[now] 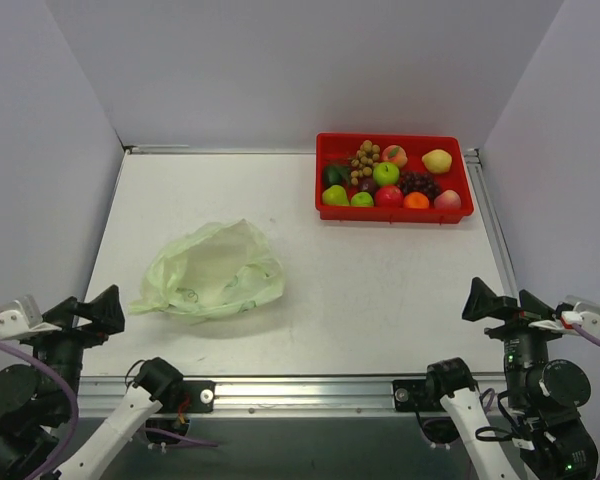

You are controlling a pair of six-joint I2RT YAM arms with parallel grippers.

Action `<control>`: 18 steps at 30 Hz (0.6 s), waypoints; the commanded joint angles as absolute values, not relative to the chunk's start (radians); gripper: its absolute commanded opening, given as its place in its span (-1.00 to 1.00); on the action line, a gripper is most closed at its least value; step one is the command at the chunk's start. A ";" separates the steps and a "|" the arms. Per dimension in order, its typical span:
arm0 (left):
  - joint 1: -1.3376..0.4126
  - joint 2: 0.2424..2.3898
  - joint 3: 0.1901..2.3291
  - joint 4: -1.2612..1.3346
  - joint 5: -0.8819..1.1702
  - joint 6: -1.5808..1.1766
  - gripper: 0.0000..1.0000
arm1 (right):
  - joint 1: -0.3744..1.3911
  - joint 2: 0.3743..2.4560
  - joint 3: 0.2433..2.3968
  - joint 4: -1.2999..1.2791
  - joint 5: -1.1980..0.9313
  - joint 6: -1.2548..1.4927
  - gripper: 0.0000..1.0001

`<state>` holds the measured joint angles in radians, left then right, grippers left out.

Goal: Untie the knot of the plastic bag and take out the fruit

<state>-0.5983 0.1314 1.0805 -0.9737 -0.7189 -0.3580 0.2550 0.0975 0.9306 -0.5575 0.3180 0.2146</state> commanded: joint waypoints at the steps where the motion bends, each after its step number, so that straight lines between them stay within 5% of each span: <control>1: -0.594 0.077 1.071 -0.908 -0.793 -0.310 0.95 | 0.255 0.080 0.925 -0.534 0.319 0.198 1.00; 18: -0.601 -0.038 0.989 -0.871 -0.900 -0.350 0.95 | 0.253 0.107 0.934 -0.535 0.229 0.152 1.00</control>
